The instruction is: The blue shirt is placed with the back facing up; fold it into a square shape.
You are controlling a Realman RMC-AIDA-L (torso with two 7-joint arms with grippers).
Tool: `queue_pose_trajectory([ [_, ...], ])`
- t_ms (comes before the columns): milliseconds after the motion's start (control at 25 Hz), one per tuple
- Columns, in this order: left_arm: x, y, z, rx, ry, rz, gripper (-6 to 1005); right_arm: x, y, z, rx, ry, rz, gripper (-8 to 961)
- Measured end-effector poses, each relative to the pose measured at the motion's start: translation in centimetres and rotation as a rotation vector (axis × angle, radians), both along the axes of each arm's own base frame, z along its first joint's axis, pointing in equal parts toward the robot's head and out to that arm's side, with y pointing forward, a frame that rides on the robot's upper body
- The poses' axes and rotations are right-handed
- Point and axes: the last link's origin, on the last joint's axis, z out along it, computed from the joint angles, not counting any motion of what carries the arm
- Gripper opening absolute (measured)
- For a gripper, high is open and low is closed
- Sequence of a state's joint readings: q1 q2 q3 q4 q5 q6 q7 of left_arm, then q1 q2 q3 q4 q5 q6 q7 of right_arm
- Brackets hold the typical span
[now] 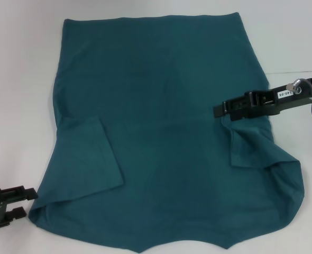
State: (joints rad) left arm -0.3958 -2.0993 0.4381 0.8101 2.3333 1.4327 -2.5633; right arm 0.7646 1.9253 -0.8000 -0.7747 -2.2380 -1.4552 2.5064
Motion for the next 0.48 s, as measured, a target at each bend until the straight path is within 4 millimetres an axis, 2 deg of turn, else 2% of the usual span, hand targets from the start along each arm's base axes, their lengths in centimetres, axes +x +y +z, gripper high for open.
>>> queue_pose_trajectory([
  [480, -0.16, -0.02, -0.72, -0.023, 0.013, 0.0, 618, 0.09, -0.02, 0.06, 0.002, -0.002, -0.001, 686],
])
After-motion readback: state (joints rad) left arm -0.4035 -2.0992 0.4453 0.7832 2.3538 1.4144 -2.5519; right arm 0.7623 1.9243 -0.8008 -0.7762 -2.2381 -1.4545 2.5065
